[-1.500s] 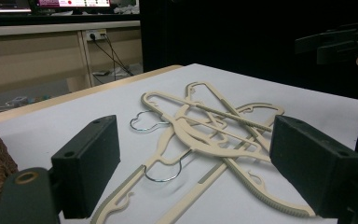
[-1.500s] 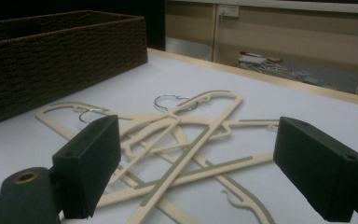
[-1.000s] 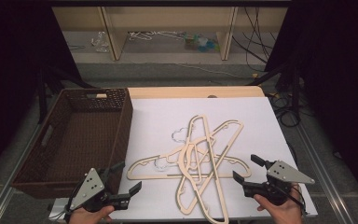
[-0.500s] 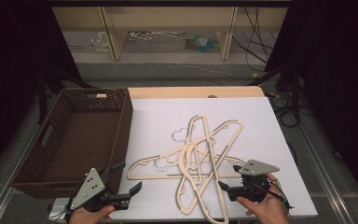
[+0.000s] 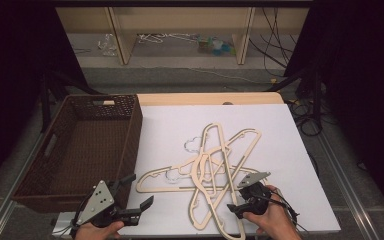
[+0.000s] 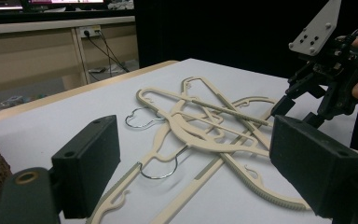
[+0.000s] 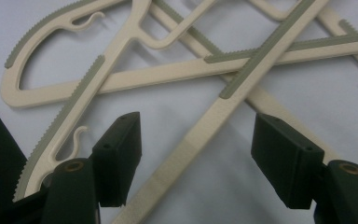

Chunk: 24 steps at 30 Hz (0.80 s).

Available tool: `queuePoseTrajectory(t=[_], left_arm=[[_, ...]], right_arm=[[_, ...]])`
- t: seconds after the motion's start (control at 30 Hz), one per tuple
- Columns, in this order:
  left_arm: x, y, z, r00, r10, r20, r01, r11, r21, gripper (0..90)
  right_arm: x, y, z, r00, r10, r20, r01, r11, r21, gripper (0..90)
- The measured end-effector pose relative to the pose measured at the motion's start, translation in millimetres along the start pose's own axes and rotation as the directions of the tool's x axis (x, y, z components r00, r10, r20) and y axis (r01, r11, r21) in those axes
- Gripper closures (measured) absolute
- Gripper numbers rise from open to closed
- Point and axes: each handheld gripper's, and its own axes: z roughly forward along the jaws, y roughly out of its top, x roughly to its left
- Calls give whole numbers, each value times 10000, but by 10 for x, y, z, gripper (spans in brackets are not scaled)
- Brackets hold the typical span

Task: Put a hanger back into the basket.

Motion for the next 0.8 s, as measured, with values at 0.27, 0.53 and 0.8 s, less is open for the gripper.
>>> queuePoseTrajectory(t=[0.27, 0.53, 0.8], left_arm=[[-6, 0, 5, 10000, -17, 38, 17, 10000, 21, 161], [-20, 1, 5, 10000, 23, 63, -24, 10000, 91, 161], [-22, 1, 20, 9998, 123, 167, -122, 9999, -20, 162]], right_arm=[[10, 71, 88, 9998, 171, -51, -167, 9975, 682, 417], [51, 107, 105, 9995, -270, 132, 251, 9912, 1302, 505], [42, 97, 75, 9992, -356, 178, 325, 9877, 1532, 586]])
